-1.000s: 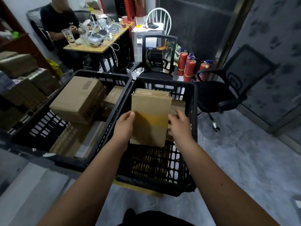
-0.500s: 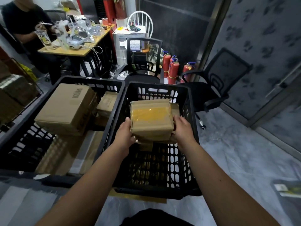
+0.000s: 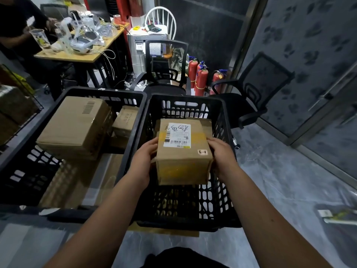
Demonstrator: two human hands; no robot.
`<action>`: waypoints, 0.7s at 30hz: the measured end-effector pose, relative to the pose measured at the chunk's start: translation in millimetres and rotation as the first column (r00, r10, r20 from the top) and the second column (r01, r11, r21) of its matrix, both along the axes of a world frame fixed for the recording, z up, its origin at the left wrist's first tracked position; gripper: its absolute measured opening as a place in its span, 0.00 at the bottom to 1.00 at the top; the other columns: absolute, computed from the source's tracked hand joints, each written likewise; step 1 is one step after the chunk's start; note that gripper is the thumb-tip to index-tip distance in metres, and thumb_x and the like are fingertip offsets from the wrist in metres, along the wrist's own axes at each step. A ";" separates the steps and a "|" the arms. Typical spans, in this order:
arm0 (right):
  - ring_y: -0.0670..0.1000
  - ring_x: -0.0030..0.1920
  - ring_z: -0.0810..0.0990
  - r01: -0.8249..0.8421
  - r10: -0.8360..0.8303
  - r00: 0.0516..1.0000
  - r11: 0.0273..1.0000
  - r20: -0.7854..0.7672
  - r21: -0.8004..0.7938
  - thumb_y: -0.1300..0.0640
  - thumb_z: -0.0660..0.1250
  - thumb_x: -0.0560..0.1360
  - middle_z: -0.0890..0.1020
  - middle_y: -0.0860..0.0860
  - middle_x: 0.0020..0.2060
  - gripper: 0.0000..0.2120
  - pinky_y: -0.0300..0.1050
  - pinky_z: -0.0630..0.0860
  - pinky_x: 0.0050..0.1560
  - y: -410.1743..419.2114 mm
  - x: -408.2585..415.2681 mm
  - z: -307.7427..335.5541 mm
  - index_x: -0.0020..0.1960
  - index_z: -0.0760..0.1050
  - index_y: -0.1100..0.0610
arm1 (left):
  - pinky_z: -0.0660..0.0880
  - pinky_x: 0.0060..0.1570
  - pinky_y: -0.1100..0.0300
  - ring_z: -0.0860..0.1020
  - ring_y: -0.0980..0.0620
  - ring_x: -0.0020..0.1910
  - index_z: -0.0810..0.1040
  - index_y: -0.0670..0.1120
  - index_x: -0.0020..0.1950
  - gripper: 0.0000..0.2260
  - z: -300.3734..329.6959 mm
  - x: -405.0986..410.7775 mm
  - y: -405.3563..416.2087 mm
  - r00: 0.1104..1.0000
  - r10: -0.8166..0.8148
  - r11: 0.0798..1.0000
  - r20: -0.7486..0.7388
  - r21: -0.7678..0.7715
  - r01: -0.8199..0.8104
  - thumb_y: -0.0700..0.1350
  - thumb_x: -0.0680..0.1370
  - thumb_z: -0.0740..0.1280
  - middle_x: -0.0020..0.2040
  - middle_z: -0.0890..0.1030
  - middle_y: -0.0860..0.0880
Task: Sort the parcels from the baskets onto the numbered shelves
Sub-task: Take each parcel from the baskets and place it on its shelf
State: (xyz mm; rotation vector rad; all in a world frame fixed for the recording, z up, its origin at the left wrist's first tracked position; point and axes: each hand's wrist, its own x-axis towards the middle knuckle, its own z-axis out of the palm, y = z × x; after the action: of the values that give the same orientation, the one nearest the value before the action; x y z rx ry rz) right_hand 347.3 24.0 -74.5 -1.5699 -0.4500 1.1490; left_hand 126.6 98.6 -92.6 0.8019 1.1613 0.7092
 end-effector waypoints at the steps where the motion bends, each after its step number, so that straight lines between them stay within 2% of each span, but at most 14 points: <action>1: 0.60 0.55 0.87 0.001 -0.001 1.000 1.000 -0.006 0.018 0.59 0.63 0.84 0.88 0.56 0.51 0.12 0.60 0.81 0.56 -0.1 0.0 1.7 0.62 0.82 0.55 | 0.77 0.65 0.38 0.81 0.43 0.64 0.85 0.60 0.63 0.15 0.0 -0.9 1.2 1.000 0.012 1.000 0.018 0.011 -0.013 0.49 0.82 0.63 0.61 0.86 0.49; 4: 0.52 0.55 0.85 0.014 -0.013 1.000 0.999 -0.014 0.047 0.59 0.62 0.85 0.86 0.52 0.55 0.12 0.51 0.81 0.48 1.4 -1.3 0.1 0.62 0.82 0.51 | 0.80 0.58 0.43 0.83 0.45 0.61 0.85 0.56 0.64 0.14 -6.1 2.2 3.5 0.998 0.039 0.999 0.053 0.030 -0.041 0.50 0.83 0.62 0.60 0.86 0.49; 6: 0.50 0.55 0.84 0.000 0.000 1.000 1.000 -0.013 0.021 0.55 0.61 0.86 0.85 0.50 0.57 0.09 0.52 0.82 0.53 1.5 -4.2 -6.9 0.60 0.80 0.48 | 0.81 0.55 0.46 0.83 0.45 0.59 0.83 0.51 0.65 0.13 -15.4 6.8 5.0 0.997 0.036 0.999 0.065 0.009 -0.037 0.51 0.84 0.65 0.58 0.86 0.48; 7: 0.51 0.56 0.84 -0.026 0.026 1.000 1.000 -0.009 -0.005 0.53 0.62 0.86 0.85 0.51 0.58 0.09 0.55 0.82 0.58 0.9 -5.4 -12.8 0.63 0.79 0.48 | 0.81 0.58 0.44 0.83 0.44 0.60 0.82 0.48 0.65 0.13 -22.1 9.3 6.9 0.998 0.028 1.000 0.064 -0.015 -0.027 0.51 0.83 0.67 0.59 0.86 0.46; 8: 0.52 0.56 0.84 -0.066 0.066 0.998 0.997 0.013 -0.038 0.52 0.63 0.86 0.84 0.51 0.60 0.12 0.58 0.81 0.62 -0.2 -6.3 -18.4 0.68 0.77 0.49 | 0.80 0.62 0.42 0.83 0.43 0.61 0.80 0.47 0.65 0.12 -27.8 12.0 8.6 0.998 0.016 0.999 0.061 -0.046 -0.013 0.49 0.83 0.68 0.60 0.86 0.45; 10: 0.53 0.57 0.83 -0.142 0.150 0.986 0.984 0.074 -0.104 0.54 0.65 0.85 0.80 0.50 0.65 0.22 0.59 0.81 0.63 -1.8 -7.5 -27.8 0.78 0.69 0.48 | 0.78 0.65 0.40 0.84 0.43 0.60 0.78 0.46 0.65 0.12 -37.0 15.0 12.7 1.000 -0.014 0.996 0.024 -0.083 0.016 0.46 0.82 0.70 0.60 0.86 0.45; 12: 0.54 0.58 0.82 -0.181 0.192 0.977 0.976 0.093 -0.120 0.56 0.67 0.84 0.76 0.51 0.70 0.27 0.59 0.82 0.61 -2.2 -10.1 -31.0 0.80 0.65 0.44 | 0.78 0.64 0.40 0.85 0.43 0.58 0.75 0.47 0.66 0.15 -44.0 16.3 17.5 1.000 -0.021 0.995 -0.017 -0.094 0.019 0.44 0.81 0.72 0.58 0.86 0.46; 14: 0.55 0.58 0.82 -0.199 0.211 0.974 0.971 0.085 -0.130 0.53 0.67 0.84 0.76 0.52 0.70 0.27 0.59 0.82 0.61 -1.5 -14.0 -31.6 0.80 0.63 0.41 | 0.79 0.63 0.40 0.85 0.42 0.57 0.74 0.47 0.69 0.18 -45.3 16.1 20.6 0.998 -0.036 0.994 -0.051 -0.105 0.030 0.46 0.81 0.73 0.58 0.87 0.45; 17: 0.55 0.61 0.82 -0.223 0.234 0.970 0.962 0.059 -0.158 0.46 0.66 0.84 0.78 0.52 0.70 0.28 0.60 0.80 0.64 -2.9 -17.2 -34.3 0.82 0.62 0.45 | 0.81 0.55 0.43 0.86 0.42 0.55 0.73 0.46 0.70 0.20 -46.4 15.5 21.5 0.996 -0.050 0.993 -0.073 -0.111 0.041 0.49 0.81 0.73 0.56 0.87 0.45; 19: 0.55 0.60 0.83 -0.183 0.184 0.983 0.974 -0.002 -0.134 0.48 0.66 0.84 0.81 0.53 0.66 0.26 0.59 0.81 0.63 -4.3 -13.6 -37.0 0.80 0.66 0.49 | 0.81 0.52 0.46 0.86 0.43 0.55 0.73 0.47 0.70 0.22 -45.3 14.9 21.1 0.995 -0.061 0.993 -0.081 -0.102 0.053 0.51 0.79 0.75 0.57 0.87 0.46; 21: 0.55 0.58 0.85 -0.135 0.130 0.990 0.987 -0.057 -0.092 0.50 0.67 0.84 0.85 0.53 0.61 0.23 0.58 0.81 0.62 -5.7 -7.1 -38.0 0.77 0.71 0.52 | 0.82 0.54 0.46 0.87 0.45 0.55 0.73 0.48 0.71 0.30 -42.3 15.0 20.8 0.993 -0.104 0.990 -0.056 -0.104 0.098 0.55 0.74 0.78 0.58 0.87 0.48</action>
State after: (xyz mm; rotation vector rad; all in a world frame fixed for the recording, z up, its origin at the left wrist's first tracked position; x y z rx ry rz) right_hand 340.2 18.2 -112.5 -1.6083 -0.4777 1.3265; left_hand 141.5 119.5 -135.0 0.7962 1.1933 0.5412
